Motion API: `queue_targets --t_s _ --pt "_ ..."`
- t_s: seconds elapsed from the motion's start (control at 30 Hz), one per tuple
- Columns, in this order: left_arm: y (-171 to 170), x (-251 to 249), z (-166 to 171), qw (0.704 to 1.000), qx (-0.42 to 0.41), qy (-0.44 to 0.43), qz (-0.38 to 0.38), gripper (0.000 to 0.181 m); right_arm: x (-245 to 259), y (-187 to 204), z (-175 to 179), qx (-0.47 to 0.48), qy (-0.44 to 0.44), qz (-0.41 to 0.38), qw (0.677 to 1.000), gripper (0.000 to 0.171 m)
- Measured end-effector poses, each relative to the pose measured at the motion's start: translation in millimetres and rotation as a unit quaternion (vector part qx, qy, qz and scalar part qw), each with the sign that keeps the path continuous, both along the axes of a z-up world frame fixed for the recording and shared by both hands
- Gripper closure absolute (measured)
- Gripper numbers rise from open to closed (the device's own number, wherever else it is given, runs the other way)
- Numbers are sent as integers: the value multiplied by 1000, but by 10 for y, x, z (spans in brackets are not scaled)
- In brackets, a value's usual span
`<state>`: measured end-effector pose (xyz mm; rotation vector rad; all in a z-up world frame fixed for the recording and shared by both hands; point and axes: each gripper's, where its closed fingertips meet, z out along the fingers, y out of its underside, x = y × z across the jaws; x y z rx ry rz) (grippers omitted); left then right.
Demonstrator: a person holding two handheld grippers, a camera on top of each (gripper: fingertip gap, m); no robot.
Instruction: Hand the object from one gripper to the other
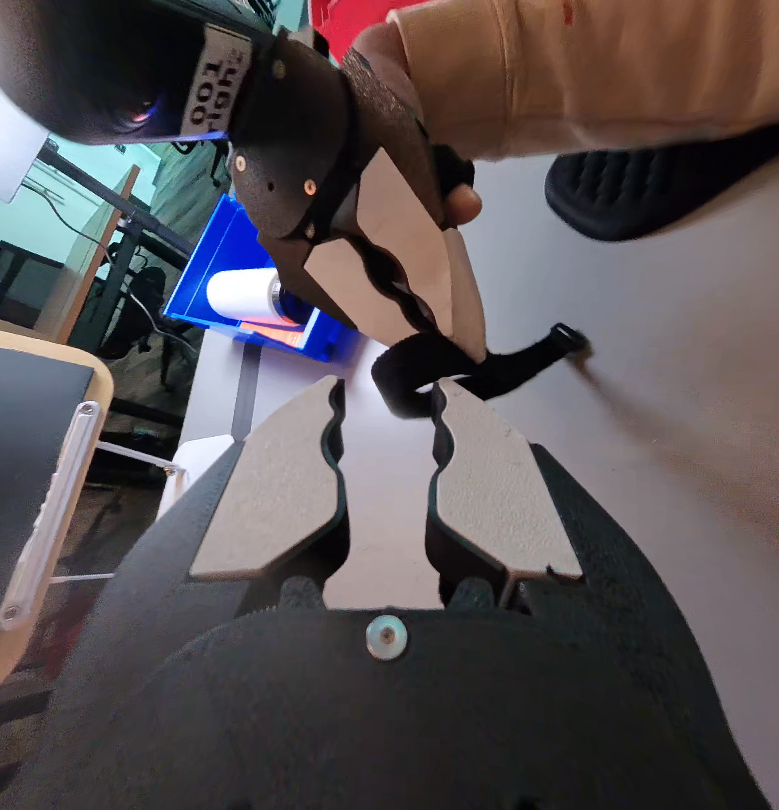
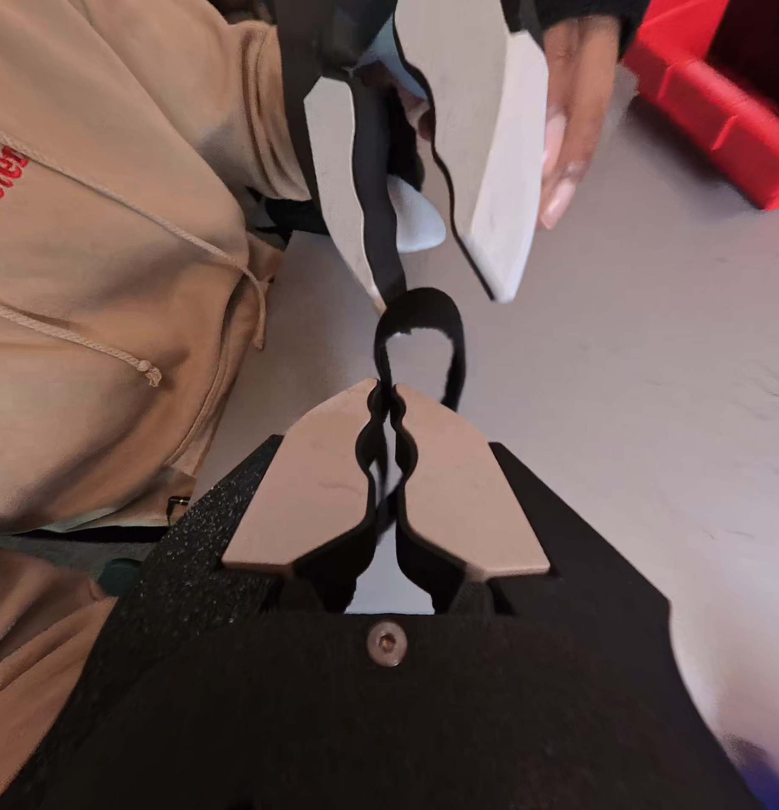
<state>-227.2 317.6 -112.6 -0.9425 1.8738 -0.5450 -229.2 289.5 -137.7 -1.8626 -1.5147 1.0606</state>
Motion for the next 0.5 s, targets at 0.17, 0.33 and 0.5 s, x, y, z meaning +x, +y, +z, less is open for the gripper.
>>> queue_targets --t_s 0.17,0.33,0.5 --pt "48 23 -85 1000 27 -1 0 158 -107 -156 146 -25 61 52 996 170" --pt "-138 76 117 997 34 -59 -33 151 -75 -249 123 -45 60 74 994 170" --pt "-15 121 76 995 88 -55 10 179 -126 -51 45 -38 60 32 997 169"
